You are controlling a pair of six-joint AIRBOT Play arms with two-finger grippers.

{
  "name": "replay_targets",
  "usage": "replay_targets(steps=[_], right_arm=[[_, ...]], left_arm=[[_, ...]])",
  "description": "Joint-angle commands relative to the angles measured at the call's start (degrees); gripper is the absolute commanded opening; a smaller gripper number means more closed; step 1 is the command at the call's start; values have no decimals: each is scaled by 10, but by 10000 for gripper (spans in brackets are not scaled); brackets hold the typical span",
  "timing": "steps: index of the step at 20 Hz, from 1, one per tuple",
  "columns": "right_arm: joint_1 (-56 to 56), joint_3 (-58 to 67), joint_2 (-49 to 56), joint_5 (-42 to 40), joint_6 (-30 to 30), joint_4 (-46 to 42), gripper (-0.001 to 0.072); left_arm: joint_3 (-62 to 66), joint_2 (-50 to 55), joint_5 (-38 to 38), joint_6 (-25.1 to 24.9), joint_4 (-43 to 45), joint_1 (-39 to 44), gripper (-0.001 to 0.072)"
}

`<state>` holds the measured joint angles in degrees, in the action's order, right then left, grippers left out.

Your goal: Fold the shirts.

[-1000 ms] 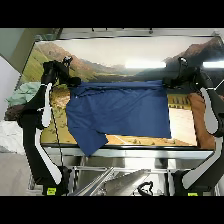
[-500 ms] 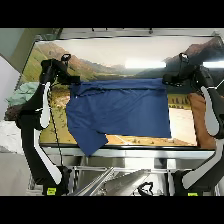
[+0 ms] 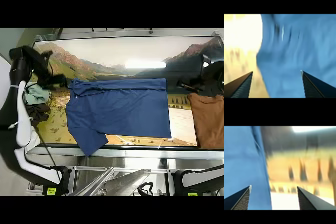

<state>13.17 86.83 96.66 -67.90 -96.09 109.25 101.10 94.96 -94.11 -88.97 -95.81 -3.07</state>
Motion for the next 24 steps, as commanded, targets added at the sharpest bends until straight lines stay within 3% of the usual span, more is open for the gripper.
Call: replay_targets(steps=[1, 5, 8, 10, 14, 16, 19, 24], right_arm=[[29, -76, -23, -31, -16, 9, 645], [46, -99, -23, -78, -64, 70, 646], [54, -99, -24, -78, -77, 106, 646], [57, -99, -24, -78, -81, 106, 645], [62, -99, -24, -81, -86, 106, 645], [64, -99, -24, -87, -92, 106, 645], [73, -102, -24, -111, -96, 106, 646], [76, -163, -25, -135, -102, 106, 645]], left_arm=[[-239, -145, -9, 89, -3, 9, 685], [-519, -273, 67, 115, -75, 47, 685], [-649, -331, 139, 109, -170, 38, 675], [-698, -367, 156, 109, -183, 21, 676], [-769, -419, 215, 108, -197, -18, 652], [-790, -419, 277, 83, -240, -33, 470], [-787, -368, 343, 50, -277, -32, 467], [-735, -270, 339, 34, -267, 3, 464]])
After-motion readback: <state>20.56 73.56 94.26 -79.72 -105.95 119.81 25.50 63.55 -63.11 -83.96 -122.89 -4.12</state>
